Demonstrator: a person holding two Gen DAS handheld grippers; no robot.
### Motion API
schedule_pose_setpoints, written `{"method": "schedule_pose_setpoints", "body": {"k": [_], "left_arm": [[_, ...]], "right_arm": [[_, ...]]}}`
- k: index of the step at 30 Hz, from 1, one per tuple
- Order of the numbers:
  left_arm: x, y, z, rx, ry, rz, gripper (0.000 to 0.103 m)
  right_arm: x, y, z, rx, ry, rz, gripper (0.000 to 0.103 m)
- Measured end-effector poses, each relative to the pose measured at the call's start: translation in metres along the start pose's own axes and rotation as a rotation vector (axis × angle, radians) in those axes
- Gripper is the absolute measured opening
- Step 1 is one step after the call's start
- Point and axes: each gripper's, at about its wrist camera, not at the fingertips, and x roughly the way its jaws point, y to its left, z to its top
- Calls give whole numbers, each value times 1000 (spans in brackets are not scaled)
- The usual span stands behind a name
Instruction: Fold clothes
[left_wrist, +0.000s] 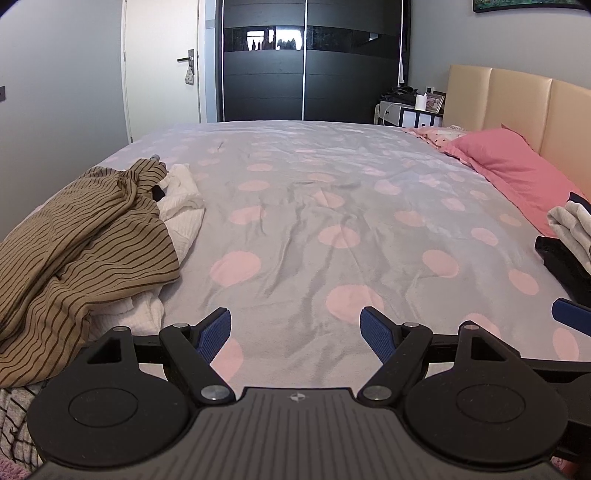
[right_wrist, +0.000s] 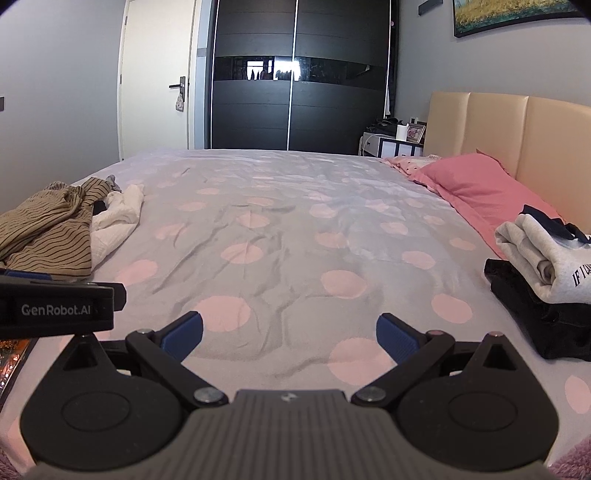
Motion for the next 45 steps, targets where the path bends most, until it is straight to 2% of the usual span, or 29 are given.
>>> {"method": "schedule_pose_setpoints", "body": {"k": [45], "left_arm": [[-5, -4, 0, -3, 19, 10, 77]], "right_arm": [[-2, 3, 1, 7, 17, 10, 101]]}}
